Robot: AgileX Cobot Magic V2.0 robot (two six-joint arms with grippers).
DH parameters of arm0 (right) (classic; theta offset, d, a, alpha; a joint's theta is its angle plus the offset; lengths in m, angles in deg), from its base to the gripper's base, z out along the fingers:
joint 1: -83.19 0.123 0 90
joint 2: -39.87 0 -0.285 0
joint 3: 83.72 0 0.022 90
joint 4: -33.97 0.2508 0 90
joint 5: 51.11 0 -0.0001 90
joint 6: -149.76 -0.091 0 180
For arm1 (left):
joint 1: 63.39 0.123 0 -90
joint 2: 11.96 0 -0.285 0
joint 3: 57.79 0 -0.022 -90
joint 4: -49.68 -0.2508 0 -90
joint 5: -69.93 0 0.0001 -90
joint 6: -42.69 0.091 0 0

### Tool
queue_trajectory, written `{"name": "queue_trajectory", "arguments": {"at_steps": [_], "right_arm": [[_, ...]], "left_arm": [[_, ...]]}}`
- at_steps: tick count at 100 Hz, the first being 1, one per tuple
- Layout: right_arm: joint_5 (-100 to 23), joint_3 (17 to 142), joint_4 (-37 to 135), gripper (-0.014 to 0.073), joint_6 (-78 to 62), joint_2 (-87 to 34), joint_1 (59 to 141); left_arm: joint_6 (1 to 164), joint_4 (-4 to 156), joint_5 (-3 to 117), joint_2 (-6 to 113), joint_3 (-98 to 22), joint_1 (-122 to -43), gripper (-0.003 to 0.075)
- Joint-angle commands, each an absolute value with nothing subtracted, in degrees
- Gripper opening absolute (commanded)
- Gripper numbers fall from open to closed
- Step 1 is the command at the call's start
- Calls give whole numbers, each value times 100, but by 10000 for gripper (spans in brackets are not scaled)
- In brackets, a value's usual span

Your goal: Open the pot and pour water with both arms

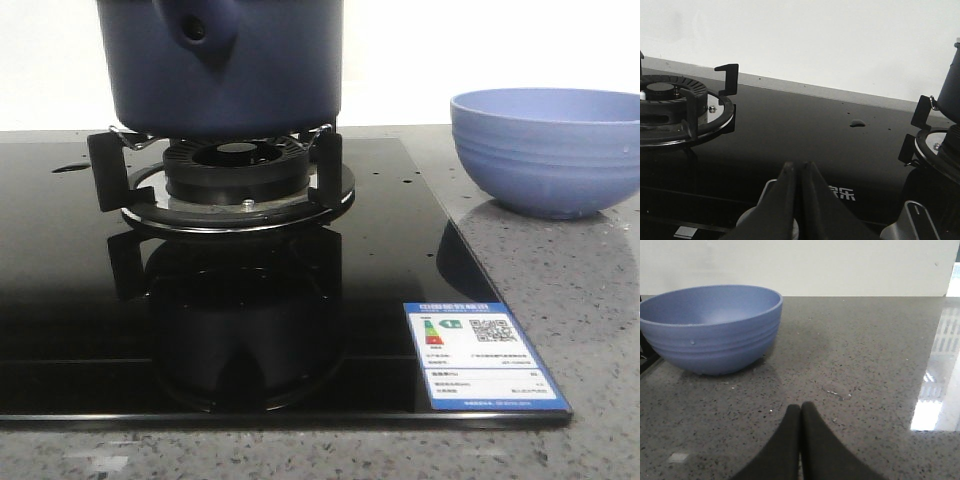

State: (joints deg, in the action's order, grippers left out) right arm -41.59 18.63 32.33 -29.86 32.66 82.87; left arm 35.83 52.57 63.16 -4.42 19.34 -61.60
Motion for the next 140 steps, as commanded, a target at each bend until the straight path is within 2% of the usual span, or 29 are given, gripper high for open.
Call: {"name": "queue_trajectory", "arguments": {"at_steps": [1,140], "right_arm": [[-4603,1716,3184,-63,-2976,3361,8292],[-4699,1716,3184,-63,-2976,3361,8292]], "left_arm": [[3526,5295,6738,-592,2132,-6205,-20],[3526,5295,6775,-592,2132,-6205,-20]]}}
